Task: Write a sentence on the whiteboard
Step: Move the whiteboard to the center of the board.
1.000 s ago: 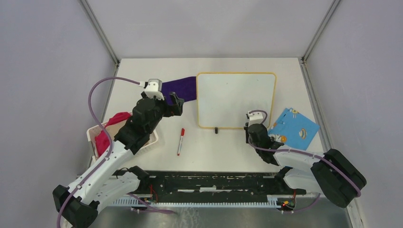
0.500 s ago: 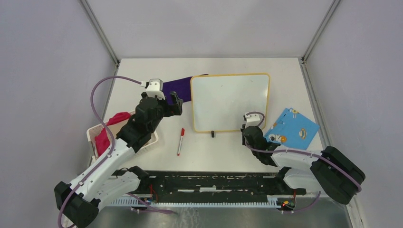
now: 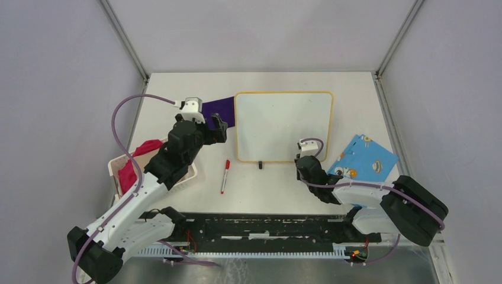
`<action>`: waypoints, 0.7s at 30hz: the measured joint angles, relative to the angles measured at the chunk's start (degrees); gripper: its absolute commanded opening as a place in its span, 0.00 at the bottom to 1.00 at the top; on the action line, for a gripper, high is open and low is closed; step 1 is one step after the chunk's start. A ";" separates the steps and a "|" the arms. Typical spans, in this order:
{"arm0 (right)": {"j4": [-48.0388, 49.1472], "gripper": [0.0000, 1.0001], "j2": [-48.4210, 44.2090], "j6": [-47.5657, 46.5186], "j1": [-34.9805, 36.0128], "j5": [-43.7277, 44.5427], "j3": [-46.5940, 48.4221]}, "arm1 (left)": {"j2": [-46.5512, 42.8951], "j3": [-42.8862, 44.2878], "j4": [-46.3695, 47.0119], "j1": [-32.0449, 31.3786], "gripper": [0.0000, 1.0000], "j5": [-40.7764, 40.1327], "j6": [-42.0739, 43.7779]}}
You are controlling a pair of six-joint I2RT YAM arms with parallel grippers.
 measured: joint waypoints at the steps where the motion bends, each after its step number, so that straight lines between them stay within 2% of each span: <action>1: -0.04 0.00 0.26 -0.22 0.26 0.04 0.26 | 0.00 0.00 0.00 -0.02 1.00 0.00 0.00; 12: -0.35 0.00 3.10 -2.16 0.92 -0.44 2.73 | -0.55 0.00 0.00 0.00 1.00 0.00 0.00; 13: -0.33 0.03 3.10 -2.23 0.94 -0.46 2.73 | -0.55 0.00 0.00 -0.02 1.00 -0.02 0.00; 17: -0.50 0.28 2.62 -2.47 0.94 -1.07 2.62 | -0.55 0.00 -0.02 0.00 1.00 0.02 0.00; 21: -1.33 0.43 0.87 -2.54 1.20 -2.86 2.03 | -0.55 0.00 0.00 0.00 1.00 0.11 0.02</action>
